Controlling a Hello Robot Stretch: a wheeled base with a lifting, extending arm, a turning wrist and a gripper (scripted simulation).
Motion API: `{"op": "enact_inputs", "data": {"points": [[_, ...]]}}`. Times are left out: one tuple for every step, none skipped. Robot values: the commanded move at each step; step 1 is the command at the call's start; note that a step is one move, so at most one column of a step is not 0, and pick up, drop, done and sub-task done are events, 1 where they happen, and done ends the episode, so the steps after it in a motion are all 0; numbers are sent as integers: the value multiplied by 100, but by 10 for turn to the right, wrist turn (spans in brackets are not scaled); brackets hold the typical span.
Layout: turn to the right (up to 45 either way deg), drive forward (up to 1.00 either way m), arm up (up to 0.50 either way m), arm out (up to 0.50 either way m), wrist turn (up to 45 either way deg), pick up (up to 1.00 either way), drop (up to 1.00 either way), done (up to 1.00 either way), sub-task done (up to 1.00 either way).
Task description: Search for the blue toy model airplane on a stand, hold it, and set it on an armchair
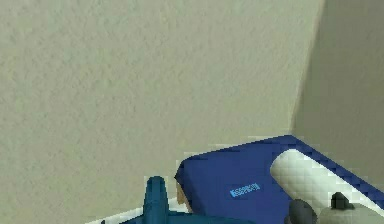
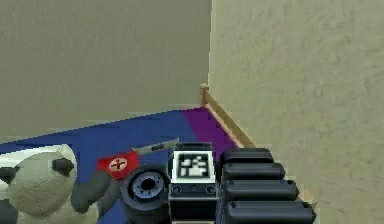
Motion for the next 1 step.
{"op": "enact_inputs", "data": {"points": [[-450,0,0,0,0,0,0,0,0]]}}
